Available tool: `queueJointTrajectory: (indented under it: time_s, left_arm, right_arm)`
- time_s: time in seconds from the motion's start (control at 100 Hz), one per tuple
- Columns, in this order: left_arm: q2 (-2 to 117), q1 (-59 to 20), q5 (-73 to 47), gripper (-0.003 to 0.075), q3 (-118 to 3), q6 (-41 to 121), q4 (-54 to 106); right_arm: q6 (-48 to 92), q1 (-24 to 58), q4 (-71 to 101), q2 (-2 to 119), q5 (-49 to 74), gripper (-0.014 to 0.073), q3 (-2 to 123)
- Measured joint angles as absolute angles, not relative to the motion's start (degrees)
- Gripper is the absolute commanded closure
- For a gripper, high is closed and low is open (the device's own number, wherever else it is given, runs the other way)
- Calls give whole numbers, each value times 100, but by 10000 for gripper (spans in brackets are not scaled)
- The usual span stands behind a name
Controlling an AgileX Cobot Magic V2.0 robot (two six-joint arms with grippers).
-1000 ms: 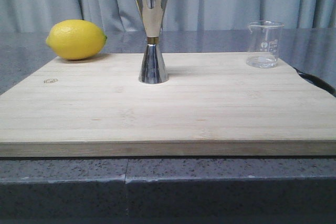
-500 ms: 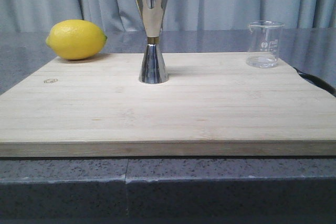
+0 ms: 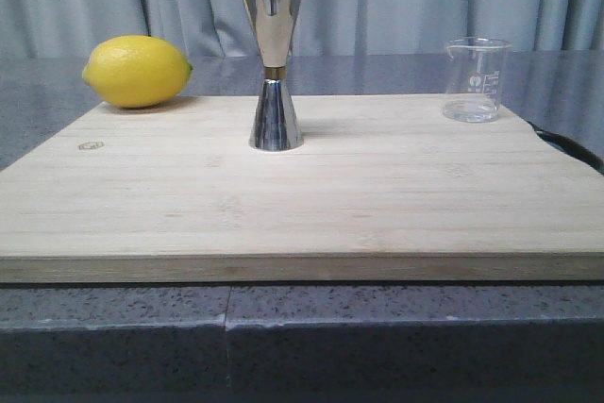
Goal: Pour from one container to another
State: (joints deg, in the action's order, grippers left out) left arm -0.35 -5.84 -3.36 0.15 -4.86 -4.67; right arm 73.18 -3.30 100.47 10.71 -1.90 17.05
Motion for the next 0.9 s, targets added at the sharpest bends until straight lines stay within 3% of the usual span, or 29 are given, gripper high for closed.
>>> queueJointTrajectory:
  time_s: [0.35, 0.52, 0.62, 0.9]
  left_arm:
    - [-35, -584, -336, 739, 15, -486, -467]
    - [-35, -584, -336, 739, 15, -486, -467]
    - [-35, -584, -336, 739, 15, -486, -467]
    - [-35, -584, -336, 739, 15, -496, -467]
  right_arm:
    - [7392, -565, 10166, 86, 0, 665, 355]
    - [9233, -577, 10395, 47, 1178, 665, 133]
    - [9577, -577, 10395, 24, 1638, 665, 131]
    - [8967, -577, 10416, -9, 451, 665, 122]
